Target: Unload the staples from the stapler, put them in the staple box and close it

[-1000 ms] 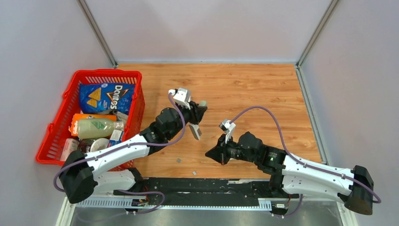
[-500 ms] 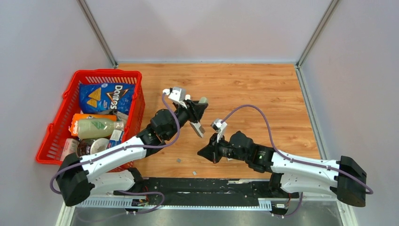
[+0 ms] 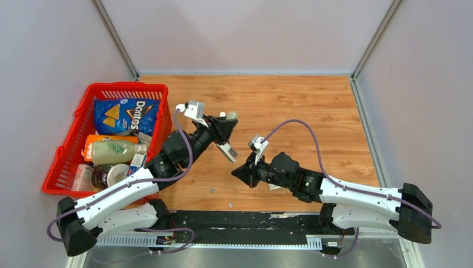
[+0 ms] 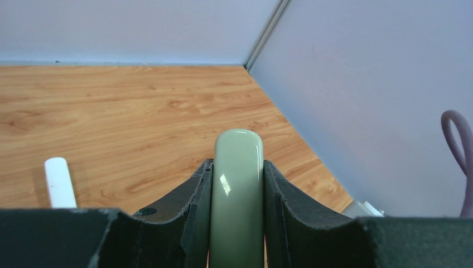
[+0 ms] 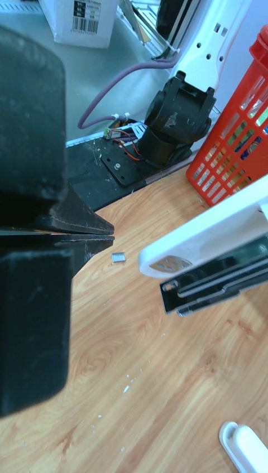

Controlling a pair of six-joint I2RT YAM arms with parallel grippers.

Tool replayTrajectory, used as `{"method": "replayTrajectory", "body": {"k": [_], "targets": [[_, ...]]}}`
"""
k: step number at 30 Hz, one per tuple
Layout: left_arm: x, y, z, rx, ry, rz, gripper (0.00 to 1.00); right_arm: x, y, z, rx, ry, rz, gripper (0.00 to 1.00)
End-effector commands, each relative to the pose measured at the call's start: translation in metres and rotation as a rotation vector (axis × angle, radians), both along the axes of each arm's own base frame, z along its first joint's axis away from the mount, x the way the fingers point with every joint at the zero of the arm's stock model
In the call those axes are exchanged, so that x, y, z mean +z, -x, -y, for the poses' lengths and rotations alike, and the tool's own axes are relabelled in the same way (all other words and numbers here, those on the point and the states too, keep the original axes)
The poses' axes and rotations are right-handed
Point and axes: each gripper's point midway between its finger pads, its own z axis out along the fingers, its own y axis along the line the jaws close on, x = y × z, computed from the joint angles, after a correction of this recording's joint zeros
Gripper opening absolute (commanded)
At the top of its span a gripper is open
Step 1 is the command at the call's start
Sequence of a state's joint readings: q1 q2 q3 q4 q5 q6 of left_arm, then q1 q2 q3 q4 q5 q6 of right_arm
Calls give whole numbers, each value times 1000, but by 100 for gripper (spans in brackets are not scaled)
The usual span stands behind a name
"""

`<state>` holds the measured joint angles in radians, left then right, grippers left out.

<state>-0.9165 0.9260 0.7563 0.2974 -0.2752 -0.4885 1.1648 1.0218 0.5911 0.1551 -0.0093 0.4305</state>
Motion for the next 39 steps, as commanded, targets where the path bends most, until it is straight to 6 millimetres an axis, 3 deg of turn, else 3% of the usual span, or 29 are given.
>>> {"method": "replayTrajectory", "body": {"k": [1, 6, 11, 17, 22, 26, 32, 39], "targets": [[32, 8, -9, 3, 62, 10, 0, 36, -12, -6, -23, -55, 124, 0], [30, 12, -7, -24, 26, -21, 0, 45, -12, -9, -2, -62, 153, 0], [28, 14, -5, -38, -18, -32, 0, 48, 2, -20, 96, -63, 147, 0], [25, 14, -1, -53, -51, -32, 0, 66, 22, -24, 200, -119, 127, 0], [21, 14, 6, -81, -59, -45, 0, 83, 28, -25, 226, -147, 123, 0], [16, 15, 11, -98, -63, -58, 0, 82, 18, -30, 195, -113, 131, 0], [13, 18, 14, -125, -90, -77, 0, 64, -1, -38, 129, -35, 127, 0], [19, 27, 18, -170, -65, -91, 0, 55, -31, -30, 9, 26, 143, 0]]}}
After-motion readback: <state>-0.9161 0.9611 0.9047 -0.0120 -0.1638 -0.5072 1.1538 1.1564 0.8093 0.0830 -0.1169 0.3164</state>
